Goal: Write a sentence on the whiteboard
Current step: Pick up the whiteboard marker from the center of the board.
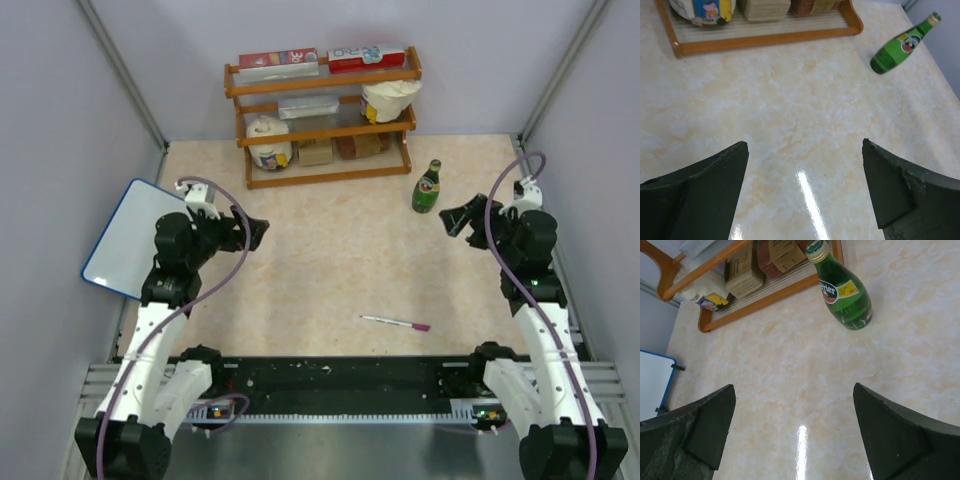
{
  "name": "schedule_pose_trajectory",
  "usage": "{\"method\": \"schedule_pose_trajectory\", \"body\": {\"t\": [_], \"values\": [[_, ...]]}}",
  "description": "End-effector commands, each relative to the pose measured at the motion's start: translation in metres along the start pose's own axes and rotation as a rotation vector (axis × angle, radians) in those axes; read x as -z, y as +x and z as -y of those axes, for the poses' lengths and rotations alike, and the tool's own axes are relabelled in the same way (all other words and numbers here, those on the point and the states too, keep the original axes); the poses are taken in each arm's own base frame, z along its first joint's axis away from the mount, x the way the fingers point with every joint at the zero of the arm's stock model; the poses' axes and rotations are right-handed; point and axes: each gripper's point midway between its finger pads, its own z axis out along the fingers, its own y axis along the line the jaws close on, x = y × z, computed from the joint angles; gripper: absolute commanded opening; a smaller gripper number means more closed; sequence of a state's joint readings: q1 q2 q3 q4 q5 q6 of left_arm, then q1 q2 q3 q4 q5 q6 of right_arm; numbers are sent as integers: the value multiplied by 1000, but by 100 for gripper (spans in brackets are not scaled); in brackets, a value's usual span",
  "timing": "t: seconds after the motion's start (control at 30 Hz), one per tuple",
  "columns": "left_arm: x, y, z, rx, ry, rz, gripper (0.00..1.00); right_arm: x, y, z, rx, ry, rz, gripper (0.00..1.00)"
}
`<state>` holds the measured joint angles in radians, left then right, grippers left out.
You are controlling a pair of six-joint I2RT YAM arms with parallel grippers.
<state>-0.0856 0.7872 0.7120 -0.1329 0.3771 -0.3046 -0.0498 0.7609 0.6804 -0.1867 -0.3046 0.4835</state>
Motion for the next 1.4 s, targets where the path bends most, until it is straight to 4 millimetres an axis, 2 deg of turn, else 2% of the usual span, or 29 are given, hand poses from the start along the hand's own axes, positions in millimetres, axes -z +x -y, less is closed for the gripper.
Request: {"method": "schedule_pose_trajectory", "body": {"t": [0.0,0.07,0.13,0.27,0.37,0.47,0.57,0.73,0.87,1.0,1.03,1.23,1.37], "values": [[-5,12,20,-32,143,-63,99,-4,1,-1,0,-20,-4,99],[-8,22,39,-77,233,-107,99,-6,5,2,-4,-18,-20,99],[-14,36,48,-121,228,-159,99,-8,10,4,-11,-16,-36,99],[-23,68,82,-201,274,-261,99,-12,21,9,-21,-7,-70,99],[-30,98,106,-229,333,-352,96,-15,29,15,-29,6,-91,99],[-34,137,133,-306,384,-454,96,-18,37,19,-37,13,-118,99],[-30,174,171,-389,481,-556,96,-20,45,24,-41,21,-135,99],[-32,219,212,-622,566,-663,96,-23,61,31,-59,30,-176,99],[-40,241,239,-752,634,-717,96,-24,68,35,-63,34,-191,99],[-45,270,248,-843,678,-786,92,-25,73,39,-65,46,-202,99],[-46,280,247,-868,679,-808,90,-25,74,41,-65,52,-205,99],[-47,314,236,-938,668,-870,84,-28,82,47,-72,72,-226,99],[-52,328,222,-965,623,-889,68,-29,84,48,-77,72,-231,99]]}}
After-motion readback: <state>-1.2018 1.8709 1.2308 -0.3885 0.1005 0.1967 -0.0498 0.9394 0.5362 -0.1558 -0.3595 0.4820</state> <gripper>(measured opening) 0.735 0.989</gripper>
